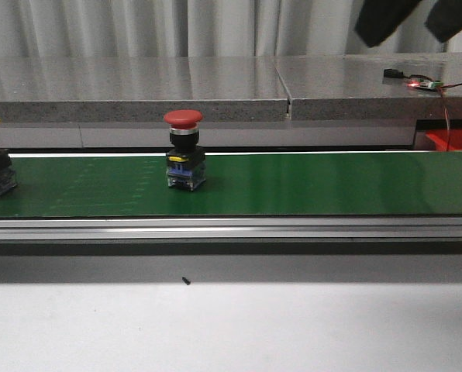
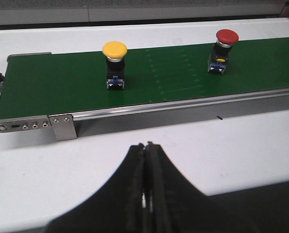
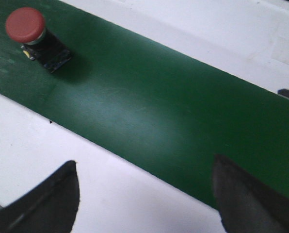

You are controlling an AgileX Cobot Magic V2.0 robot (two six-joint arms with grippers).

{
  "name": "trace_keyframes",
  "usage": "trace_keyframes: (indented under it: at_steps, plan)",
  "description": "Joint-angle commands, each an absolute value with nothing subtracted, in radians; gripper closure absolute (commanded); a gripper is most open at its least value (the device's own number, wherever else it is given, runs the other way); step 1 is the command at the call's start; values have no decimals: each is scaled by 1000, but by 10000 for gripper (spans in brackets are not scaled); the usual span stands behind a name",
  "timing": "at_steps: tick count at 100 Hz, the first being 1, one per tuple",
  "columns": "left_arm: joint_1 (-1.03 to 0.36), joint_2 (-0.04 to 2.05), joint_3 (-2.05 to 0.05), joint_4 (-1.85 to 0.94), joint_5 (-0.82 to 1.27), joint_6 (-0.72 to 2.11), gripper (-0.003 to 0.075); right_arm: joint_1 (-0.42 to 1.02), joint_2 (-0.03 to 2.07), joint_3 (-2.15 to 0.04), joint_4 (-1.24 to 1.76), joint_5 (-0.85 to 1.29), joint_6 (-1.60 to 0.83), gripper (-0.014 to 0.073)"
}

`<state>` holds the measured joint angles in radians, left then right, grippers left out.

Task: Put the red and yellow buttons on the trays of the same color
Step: 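Lower the right gripper onto the red button on the belt, grasp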

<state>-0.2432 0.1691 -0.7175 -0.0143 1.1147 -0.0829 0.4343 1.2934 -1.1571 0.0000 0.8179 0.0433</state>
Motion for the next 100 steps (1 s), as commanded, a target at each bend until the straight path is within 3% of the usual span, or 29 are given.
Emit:
trace_keyframes:
  at_steps: [1,40,100]
  plan:
    - [-252,185,-739,-26,1046,-90,738,464,1331,-1246,0,787,38,16]
    - [-252,185,-739,-26,1046,-90,739,480,1496,-1314,157,778,-44,23]
    - [-252,185,-739,-26,1046,-90,738,508,1825,-1696,179,984,-220,23]
